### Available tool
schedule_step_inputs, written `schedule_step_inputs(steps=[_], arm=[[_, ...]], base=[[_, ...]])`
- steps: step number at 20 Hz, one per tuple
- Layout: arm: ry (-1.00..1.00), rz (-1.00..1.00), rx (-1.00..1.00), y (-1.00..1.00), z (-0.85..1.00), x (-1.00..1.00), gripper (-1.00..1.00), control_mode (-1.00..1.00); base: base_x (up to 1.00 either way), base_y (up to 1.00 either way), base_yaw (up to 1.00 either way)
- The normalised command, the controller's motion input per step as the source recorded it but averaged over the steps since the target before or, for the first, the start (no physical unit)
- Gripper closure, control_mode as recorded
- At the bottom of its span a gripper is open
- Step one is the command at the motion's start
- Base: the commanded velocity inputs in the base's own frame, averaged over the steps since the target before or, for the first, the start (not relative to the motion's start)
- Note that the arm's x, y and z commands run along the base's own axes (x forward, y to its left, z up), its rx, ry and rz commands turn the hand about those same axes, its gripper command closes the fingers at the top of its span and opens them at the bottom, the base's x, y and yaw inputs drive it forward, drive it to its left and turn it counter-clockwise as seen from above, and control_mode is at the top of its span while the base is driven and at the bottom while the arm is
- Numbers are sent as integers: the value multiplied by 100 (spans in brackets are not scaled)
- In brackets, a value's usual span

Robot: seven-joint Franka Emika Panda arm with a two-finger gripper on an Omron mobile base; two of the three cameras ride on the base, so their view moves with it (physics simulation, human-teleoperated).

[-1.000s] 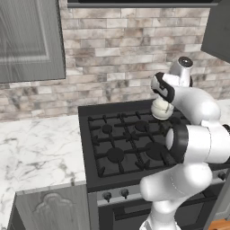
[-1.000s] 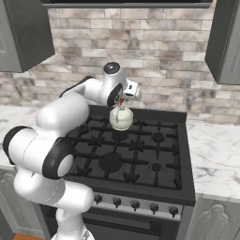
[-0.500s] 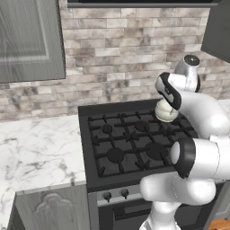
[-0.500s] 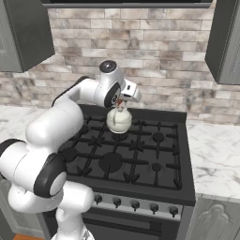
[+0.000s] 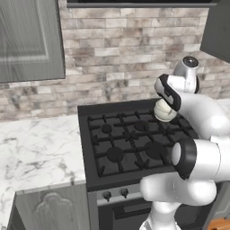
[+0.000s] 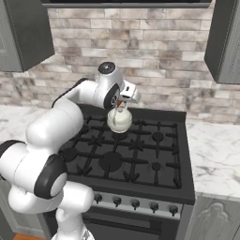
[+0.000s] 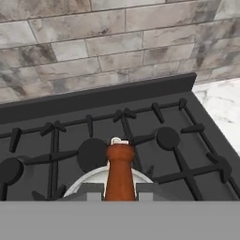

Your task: The kettle is done boiling. Turn off the stove, then wait for 300 timesteps before moving the kettle to the dining table.

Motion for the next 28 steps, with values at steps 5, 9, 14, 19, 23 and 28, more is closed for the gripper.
schedule_step_inputs(steps=[5, 9, 14, 19, 23, 28], arm=[[0, 0, 0, 0, 0, 0, 100, 100], [0, 0, 0, 0, 0, 0, 100, 100], [0, 0, 0, 0, 0, 0, 100, 100], [0, 0, 0, 0, 0, 0, 100, 100], [0, 0, 0, 0, 0, 0, 100, 100], [0, 0, 0, 0, 0, 0, 100, 100]], base=[[-62, -6, -21], [-59, -9, -27], [-42, -10, -30], [-32, -29, -34], [-27, -24, -39], [-25, -24, -42]])
